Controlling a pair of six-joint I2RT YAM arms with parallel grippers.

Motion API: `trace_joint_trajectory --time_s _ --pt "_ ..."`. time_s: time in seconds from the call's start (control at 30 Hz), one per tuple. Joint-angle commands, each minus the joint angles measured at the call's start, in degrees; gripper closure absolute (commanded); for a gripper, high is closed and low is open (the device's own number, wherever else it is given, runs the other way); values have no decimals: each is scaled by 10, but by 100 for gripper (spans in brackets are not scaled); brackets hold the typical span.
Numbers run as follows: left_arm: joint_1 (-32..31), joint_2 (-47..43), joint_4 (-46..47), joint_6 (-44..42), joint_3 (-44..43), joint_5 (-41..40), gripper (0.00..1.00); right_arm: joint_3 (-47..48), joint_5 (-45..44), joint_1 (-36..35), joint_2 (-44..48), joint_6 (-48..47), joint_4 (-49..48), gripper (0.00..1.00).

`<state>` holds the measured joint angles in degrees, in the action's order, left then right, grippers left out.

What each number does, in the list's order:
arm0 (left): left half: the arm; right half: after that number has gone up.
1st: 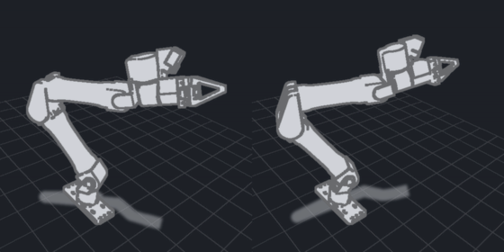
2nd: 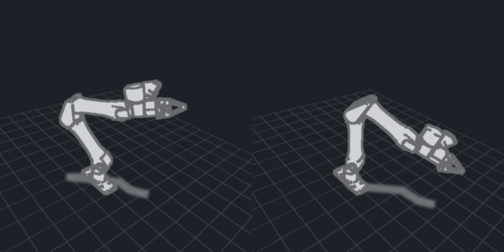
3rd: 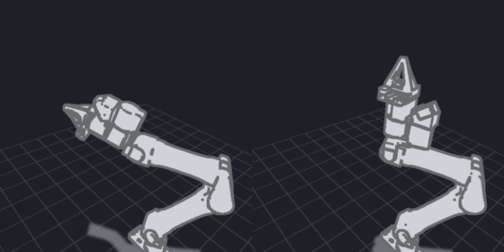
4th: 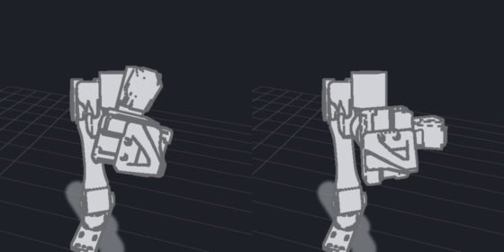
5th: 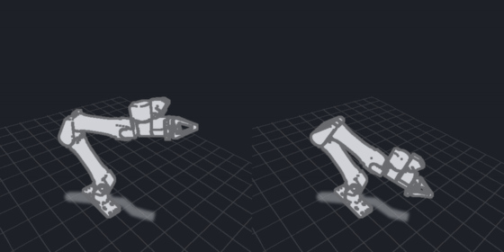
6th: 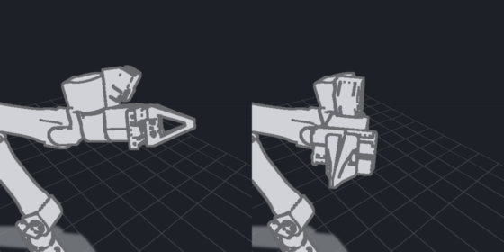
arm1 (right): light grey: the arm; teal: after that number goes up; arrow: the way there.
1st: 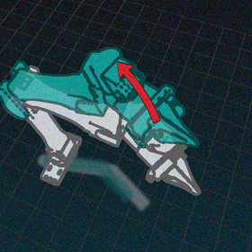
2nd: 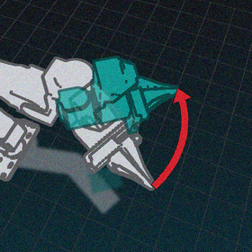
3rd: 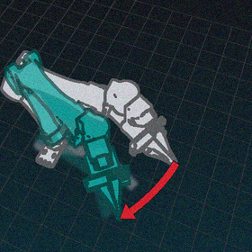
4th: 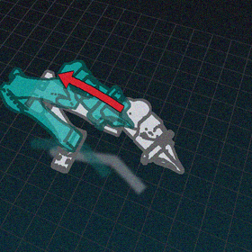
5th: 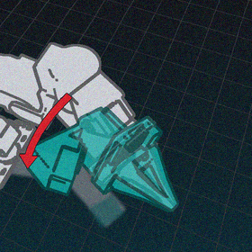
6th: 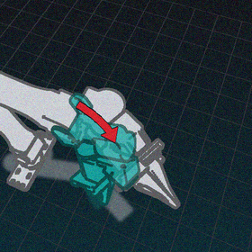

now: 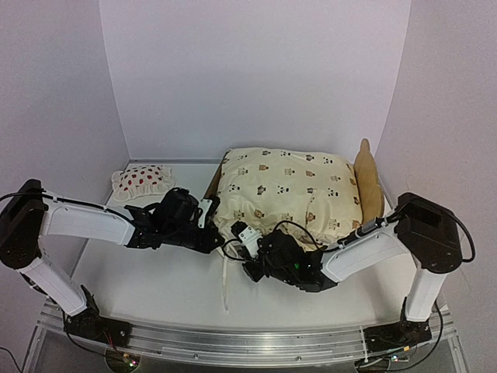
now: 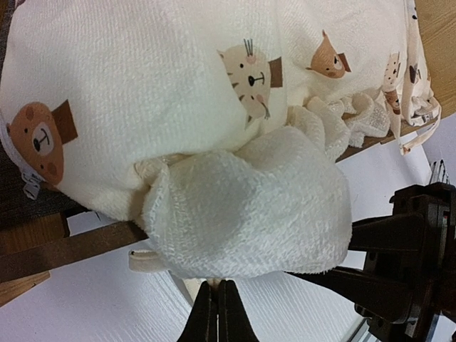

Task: Set up the pet bed

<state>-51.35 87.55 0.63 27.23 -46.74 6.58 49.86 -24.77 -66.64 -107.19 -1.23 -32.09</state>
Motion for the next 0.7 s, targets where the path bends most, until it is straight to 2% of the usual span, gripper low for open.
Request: trace_joint_trajectory --time_s 0.0,0.1,0.4,0.67 --pt "4 0 14 -7 -7 9 100 48 -61 2 -40 -41 0 87" --pt "3 -6 6 -8 -6 7 100 63 -63 3 -61 -31 0 86" --pt "4 -26 -8 -7 7 3 100 88 -6 3 -88 8 0 73" --pt "4 -57 -35 -2 26 3 100 128 -49 3 -134 8 -12 72"
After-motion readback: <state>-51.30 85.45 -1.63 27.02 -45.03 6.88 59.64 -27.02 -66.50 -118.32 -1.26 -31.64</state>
